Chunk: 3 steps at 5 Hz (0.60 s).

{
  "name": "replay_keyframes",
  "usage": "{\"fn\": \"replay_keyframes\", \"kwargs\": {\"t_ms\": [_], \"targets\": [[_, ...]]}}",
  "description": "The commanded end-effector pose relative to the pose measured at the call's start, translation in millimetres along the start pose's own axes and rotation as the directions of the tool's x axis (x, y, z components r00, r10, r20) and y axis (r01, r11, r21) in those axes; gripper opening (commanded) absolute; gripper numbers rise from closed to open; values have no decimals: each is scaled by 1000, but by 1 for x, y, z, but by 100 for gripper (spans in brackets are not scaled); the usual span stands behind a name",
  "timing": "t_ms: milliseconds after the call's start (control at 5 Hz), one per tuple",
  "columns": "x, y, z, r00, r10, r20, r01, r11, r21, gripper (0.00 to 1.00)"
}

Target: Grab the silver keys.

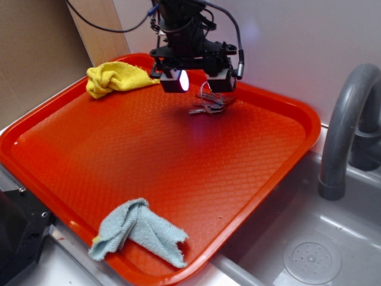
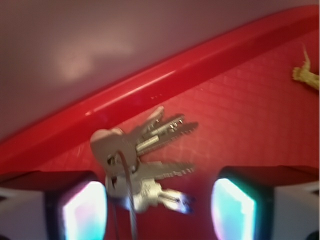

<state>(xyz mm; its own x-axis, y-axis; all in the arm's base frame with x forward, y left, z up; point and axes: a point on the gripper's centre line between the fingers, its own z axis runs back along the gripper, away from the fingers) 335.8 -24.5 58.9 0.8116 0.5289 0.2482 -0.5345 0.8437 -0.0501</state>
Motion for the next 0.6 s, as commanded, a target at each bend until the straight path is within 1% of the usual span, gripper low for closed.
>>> {"fn": "replay_keyframes", "kwargs": {"t_ms": [0, 200, 400], "targets": [[24, -2, 11, 999, 8, 35, -6, 999, -37, 0], [26, 10, 41, 985, -159, 72, 156, 986, 52, 0], [15, 53, 99, 926, -332, 179, 328, 943, 52, 0]]}}
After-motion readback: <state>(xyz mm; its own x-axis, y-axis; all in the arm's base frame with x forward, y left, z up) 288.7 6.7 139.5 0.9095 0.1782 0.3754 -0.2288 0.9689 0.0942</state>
